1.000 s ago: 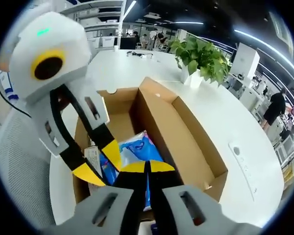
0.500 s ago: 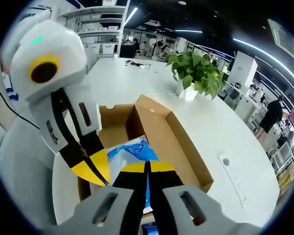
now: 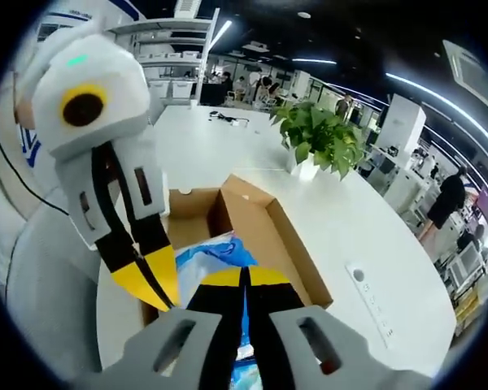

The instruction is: Operate the shoe box by opening the lid, removing the specified soft item, and placing it in the target area until the item is outside and the box remains undamaged.

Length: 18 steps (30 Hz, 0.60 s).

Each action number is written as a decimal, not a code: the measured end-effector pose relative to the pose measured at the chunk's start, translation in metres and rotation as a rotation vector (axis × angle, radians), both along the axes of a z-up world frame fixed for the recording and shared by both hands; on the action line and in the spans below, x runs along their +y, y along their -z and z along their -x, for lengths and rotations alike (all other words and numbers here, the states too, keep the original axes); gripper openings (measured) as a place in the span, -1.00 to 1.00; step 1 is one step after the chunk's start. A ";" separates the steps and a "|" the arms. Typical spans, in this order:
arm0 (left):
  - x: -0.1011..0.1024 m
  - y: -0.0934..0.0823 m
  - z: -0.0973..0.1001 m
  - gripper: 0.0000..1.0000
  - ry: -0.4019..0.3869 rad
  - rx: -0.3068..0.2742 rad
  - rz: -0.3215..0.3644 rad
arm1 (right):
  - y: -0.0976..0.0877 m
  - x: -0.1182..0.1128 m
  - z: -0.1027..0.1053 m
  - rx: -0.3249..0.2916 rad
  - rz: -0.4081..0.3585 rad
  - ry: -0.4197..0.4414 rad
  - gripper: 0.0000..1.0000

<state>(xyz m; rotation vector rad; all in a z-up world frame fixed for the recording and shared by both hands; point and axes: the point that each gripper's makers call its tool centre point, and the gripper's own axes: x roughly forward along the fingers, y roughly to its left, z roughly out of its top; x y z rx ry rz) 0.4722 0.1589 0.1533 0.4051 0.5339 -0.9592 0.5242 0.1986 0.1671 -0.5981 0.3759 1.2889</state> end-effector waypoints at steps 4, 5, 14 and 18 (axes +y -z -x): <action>-0.017 -0.007 -0.003 -1.00 0.026 -0.002 0.020 | -0.005 -0.016 -0.002 -0.007 0.005 0.014 -1.00; -0.018 -0.007 -0.003 -1.00 0.029 -0.003 0.020 | -0.006 -0.021 -0.004 -0.007 0.006 0.021 -1.00; -0.071 -0.018 -0.007 -1.00 0.131 -0.007 0.045 | -0.009 -0.068 -0.012 0.009 0.024 0.081 -1.00; -0.089 -0.018 -0.009 -1.00 0.166 -0.006 0.048 | -0.008 -0.091 -0.015 0.023 0.026 0.113 -1.00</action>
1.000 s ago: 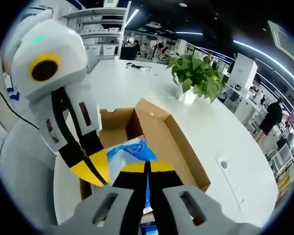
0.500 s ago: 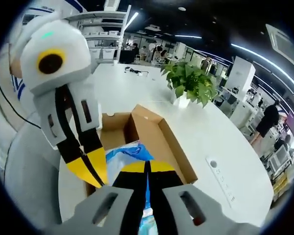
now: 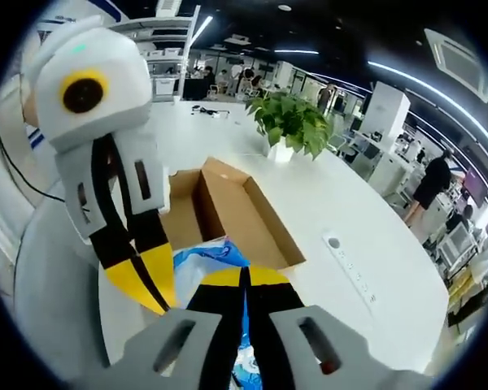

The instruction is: Operate the shoe box by opening the lid, removing the specified soft item, and placing it in the target area until the item is outside and the box remains undamaged.

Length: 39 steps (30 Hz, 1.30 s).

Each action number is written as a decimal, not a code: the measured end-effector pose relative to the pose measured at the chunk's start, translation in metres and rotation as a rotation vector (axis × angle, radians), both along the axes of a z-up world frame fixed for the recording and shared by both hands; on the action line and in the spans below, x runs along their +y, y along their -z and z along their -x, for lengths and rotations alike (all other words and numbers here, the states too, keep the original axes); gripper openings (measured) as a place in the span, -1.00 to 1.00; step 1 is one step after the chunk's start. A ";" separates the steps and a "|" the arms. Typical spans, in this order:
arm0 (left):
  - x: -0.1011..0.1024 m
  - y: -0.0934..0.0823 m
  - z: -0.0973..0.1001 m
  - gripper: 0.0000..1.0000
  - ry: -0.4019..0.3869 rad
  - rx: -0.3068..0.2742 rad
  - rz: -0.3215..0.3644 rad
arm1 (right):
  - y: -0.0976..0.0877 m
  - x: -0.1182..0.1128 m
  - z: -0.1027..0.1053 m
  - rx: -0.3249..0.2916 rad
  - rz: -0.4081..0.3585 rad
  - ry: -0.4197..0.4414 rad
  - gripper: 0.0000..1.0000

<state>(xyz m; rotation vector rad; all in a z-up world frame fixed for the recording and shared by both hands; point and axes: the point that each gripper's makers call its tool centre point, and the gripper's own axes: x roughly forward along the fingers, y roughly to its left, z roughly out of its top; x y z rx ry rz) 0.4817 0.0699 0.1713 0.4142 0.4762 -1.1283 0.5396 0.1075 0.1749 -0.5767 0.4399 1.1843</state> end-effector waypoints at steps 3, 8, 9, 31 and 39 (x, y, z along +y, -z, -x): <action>-0.013 0.000 -0.001 -1.00 0.022 0.008 0.011 | 0.001 -0.016 -0.002 0.010 0.002 0.017 -1.00; -0.033 0.000 -0.006 -1.00 0.059 0.014 0.009 | 0.002 -0.035 -0.007 0.019 0.006 0.043 -1.00; -0.036 0.000 -0.007 -1.00 0.063 0.015 0.010 | 0.002 -0.038 -0.007 0.020 0.006 0.048 -1.00; -0.105 0.008 -0.033 -1.00 0.148 0.056 0.037 | 0.012 -0.111 -0.037 0.081 -0.013 0.162 -1.00; -0.134 0.019 -0.044 -1.00 0.169 0.080 0.041 | 0.023 -0.138 -0.049 0.115 -0.015 0.207 -1.00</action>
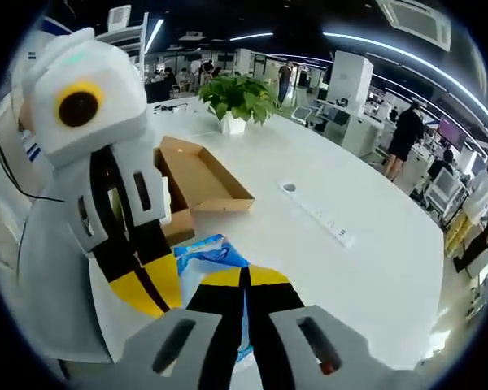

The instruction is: Operate the shoe box by opening the lid, removing the specified soft item, and placing it in the target area until the item is outside and the box remains undamaged.

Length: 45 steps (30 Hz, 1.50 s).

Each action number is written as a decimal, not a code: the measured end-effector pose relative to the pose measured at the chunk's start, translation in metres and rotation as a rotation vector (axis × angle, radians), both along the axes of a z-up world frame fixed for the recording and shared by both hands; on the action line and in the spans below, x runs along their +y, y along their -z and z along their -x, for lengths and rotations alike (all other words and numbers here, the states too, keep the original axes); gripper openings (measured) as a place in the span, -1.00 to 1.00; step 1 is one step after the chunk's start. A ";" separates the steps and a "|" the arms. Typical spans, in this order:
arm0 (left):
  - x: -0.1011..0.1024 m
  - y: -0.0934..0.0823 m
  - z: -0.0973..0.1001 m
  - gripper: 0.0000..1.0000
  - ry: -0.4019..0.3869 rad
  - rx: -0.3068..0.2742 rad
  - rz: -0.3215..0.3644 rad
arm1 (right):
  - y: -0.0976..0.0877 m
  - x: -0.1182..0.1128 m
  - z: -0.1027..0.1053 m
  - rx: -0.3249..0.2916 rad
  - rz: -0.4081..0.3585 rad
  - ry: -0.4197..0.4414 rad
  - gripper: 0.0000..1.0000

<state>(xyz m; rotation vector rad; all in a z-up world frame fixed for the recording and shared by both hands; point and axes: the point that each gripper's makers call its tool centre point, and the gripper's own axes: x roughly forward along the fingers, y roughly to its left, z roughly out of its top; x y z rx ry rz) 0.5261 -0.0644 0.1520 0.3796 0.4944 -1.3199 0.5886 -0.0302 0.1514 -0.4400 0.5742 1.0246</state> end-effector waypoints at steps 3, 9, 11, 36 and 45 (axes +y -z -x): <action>-0.010 0.004 -0.003 -1.00 0.009 0.007 0.001 | 0.007 -0.012 -0.004 0.018 0.003 0.014 -1.00; -0.029 0.017 -0.006 -1.00 0.036 0.025 -0.003 | 0.017 -0.029 -0.006 0.043 0.011 0.023 -1.00; -0.034 0.020 -0.008 -1.00 0.041 0.031 -0.002 | 0.021 -0.036 -0.008 0.051 0.020 0.029 -1.00; -0.084 0.066 -0.032 -1.00 0.067 0.077 0.005 | 0.066 -0.087 -0.029 0.131 0.069 0.051 -1.00; -0.092 0.078 -0.038 -1.00 0.062 0.107 0.010 | 0.082 -0.096 -0.035 0.147 0.101 0.046 -1.00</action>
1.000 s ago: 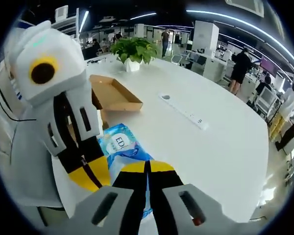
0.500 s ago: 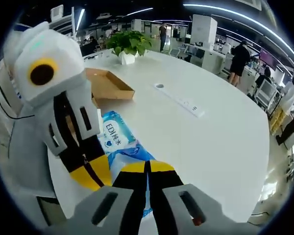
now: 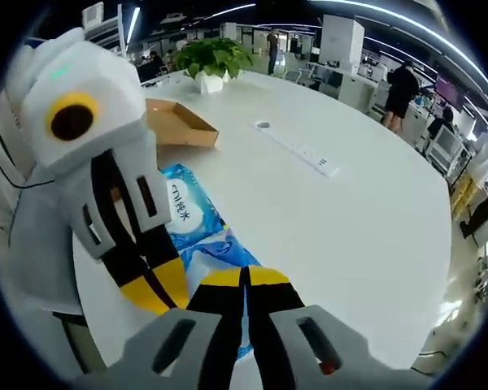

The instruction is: Operate the shoe box by opening the lid, removing the specified soft item, and placing it in the target area until the item is outside and the box remains undamaged.

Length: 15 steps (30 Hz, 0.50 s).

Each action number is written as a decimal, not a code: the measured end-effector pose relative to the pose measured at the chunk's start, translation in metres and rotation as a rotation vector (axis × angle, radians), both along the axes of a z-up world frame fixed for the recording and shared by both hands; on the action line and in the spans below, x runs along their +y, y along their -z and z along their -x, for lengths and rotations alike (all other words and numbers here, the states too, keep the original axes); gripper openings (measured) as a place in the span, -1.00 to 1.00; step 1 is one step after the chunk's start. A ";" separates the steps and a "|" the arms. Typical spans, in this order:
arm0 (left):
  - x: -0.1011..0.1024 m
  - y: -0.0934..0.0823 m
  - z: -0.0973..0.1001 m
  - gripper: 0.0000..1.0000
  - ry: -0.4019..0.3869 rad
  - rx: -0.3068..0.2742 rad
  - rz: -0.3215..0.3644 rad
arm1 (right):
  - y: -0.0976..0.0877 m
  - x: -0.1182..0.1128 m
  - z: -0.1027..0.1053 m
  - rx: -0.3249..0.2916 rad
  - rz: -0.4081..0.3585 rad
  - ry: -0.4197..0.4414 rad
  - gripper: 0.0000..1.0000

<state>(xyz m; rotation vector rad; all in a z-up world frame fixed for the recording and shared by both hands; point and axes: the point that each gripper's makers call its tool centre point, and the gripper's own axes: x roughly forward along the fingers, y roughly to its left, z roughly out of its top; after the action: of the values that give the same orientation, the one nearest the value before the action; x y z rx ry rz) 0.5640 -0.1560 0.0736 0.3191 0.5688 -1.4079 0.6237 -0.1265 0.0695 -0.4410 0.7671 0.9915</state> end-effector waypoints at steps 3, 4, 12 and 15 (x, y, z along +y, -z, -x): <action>-0.002 0.006 -0.002 -1.00 0.001 0.006 -0.007 | 0.006 0.000 0.000 0.002 0.006 -0.005 -1.00; -0.003 0.008 -0.002 -1.00 0.001 0.006 -0.009 | 0.009 -0.001 0.001 0.004 0.011 -0.008 -1.00; -0.007 0.027 -0.003 -1.00 0.014 0.018 -0.039 | 0.026 -0.005 -0.001 0.028 0.026 -0.008 -1.00; -0.008 0.033 -0.004 -1.00 0.010 0.028 -0.047 | 0.032 -0.006 -0.001 0.027 0.029 -0.015 -1.00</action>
<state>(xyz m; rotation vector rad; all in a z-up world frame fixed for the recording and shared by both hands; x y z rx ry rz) 0.5679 -0.1637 0.0410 0.3410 0.6249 -1.4125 0.6248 -0.1325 0.0377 -0.4598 0.8045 1.0032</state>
